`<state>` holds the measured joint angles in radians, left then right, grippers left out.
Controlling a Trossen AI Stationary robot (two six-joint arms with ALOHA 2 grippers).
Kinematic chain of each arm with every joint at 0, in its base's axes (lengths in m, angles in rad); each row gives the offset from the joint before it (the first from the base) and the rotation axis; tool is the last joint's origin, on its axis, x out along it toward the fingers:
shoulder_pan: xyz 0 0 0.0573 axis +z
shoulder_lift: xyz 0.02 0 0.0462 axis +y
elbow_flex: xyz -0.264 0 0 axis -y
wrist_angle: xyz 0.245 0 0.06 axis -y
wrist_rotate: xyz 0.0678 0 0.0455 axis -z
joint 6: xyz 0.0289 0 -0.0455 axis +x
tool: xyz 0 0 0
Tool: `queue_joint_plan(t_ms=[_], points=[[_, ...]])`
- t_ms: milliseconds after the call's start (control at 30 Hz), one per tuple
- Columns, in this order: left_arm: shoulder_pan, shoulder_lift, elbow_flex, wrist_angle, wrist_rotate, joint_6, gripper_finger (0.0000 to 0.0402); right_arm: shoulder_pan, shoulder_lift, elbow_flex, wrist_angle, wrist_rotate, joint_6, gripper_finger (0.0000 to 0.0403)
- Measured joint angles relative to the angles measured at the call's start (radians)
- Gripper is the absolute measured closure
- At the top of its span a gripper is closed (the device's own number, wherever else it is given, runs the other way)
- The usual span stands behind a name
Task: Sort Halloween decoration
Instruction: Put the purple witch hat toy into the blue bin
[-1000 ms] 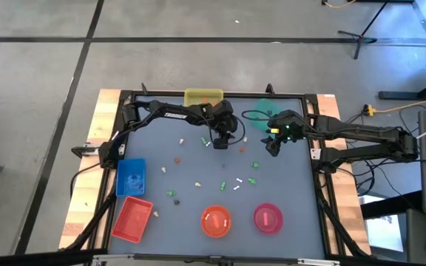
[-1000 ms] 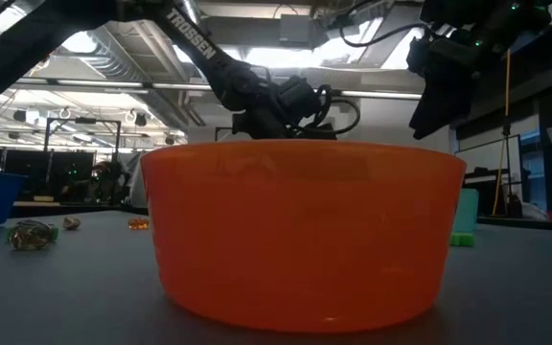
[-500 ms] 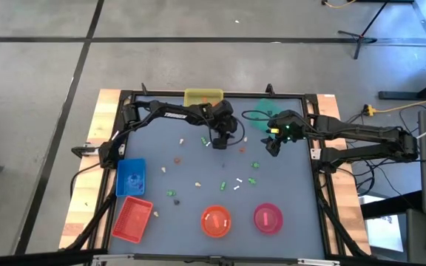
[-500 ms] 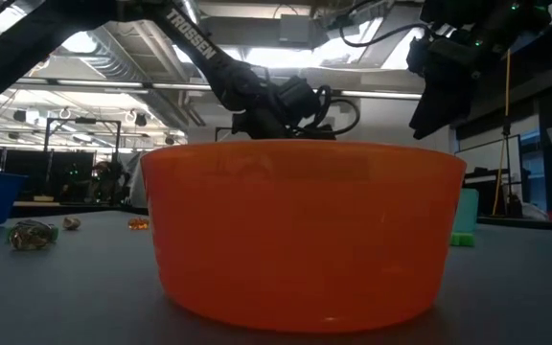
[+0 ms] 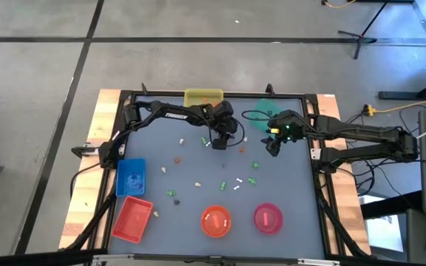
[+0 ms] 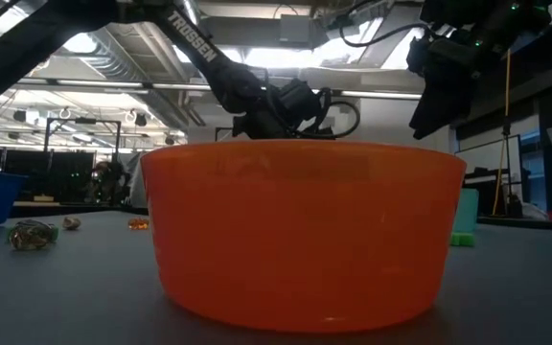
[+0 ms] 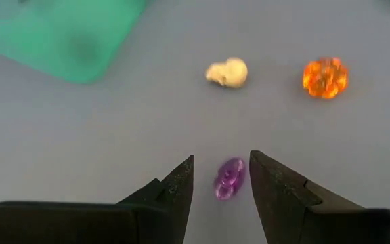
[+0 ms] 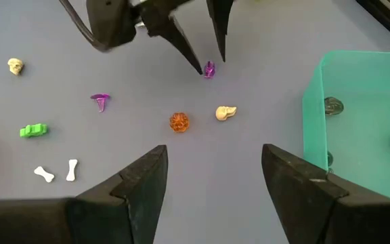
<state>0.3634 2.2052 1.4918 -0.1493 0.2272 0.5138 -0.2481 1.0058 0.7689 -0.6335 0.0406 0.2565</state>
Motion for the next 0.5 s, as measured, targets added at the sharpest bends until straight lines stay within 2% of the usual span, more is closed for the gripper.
queue_joint_plan(t_ms=[500], points=[[-0.014, 0.025, 0.000, 0.022, -0.029, 0.021, 0.0272, -0.001, 0.000, 0.001, 0.004, 0.000, -0.001, 0.0164]])
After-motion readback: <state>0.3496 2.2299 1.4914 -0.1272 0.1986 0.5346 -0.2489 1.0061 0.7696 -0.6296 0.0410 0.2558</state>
